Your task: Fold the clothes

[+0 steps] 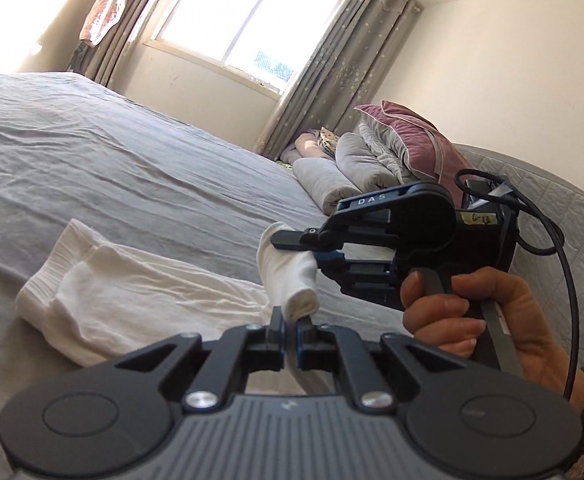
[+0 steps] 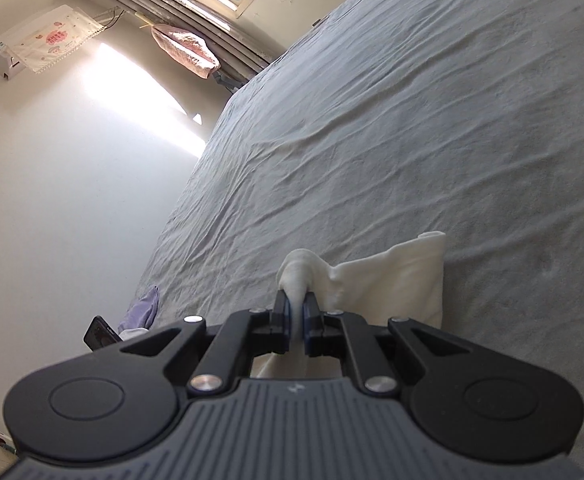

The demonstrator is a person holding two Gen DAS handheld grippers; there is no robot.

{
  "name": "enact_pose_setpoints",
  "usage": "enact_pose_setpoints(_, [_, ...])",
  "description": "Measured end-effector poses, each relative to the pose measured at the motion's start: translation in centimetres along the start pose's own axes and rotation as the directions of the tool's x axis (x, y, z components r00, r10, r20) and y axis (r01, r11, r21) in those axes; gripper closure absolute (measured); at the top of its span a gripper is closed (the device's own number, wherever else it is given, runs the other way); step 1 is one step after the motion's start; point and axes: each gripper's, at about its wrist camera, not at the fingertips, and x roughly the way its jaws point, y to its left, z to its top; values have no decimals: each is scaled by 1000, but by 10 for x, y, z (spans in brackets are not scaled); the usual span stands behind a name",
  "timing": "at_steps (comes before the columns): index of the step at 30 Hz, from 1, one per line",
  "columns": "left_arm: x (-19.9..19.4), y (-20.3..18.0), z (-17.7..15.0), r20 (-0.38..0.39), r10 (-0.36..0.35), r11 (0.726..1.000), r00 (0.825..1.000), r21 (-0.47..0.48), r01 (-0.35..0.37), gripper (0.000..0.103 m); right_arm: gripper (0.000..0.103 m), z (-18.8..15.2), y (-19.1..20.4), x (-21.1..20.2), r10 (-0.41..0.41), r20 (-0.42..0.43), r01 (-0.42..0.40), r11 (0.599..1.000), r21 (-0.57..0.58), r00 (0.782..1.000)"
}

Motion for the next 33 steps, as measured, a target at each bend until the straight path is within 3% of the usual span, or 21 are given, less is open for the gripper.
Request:
enact_pose_setpoints(7, [-22, 38, 9, 35, 79, 994, 996, -75, -76, 98, 94, -16, 30, 39, 21, -44, -22, 1000, -16, 999])
enact_pose_setpoints(14, [-27, 76, 12, -25, 151, 967, 988, -203, -153, 98, 94, -30, 57, 74, 3, -76, -7, 999, -46, 997])
enact_pose_setpoints(20, [-35, 93, 18, -45, 208, 945, 977, -250, -212, 96, 91, -41, 71, 100, -21, -90, 15, 997, -72, 996])
enact_pose_setpoints(23, [-43, 92, 22, -17, 250, 942, 968, -228, -247, 92, 87, -43, 74, 109, -23, -85, 18, 998, -68, 996])
enact_pose_setpoints(28, [-54, 80, 36, 80, 280, 953, 957, -146, -266, 63, 83, -40, 79, 107, 40, -94, -45, 997, -55, 995])
enact_pose_setpoints(29, [-54, 80, 39, 92, 282, 954, 955, -130, -270, 63, 80, -39, 81, 105, 66, -92, -71, 996, -50, 994])
enact_pose_setpoints(31, [-48, 78, 47, 89, 284, 957, 955, -83, -277, 59, 62, -34, 84, 95, 84, -73, -89, 994, -64, 994])
enact_pose_setpoints(33, [-39, 80, 55, 66, 285, 958, 956, -46, -283, 59, 60, -29, 87, 84, 86, -49, -90, 992, -92, 995])
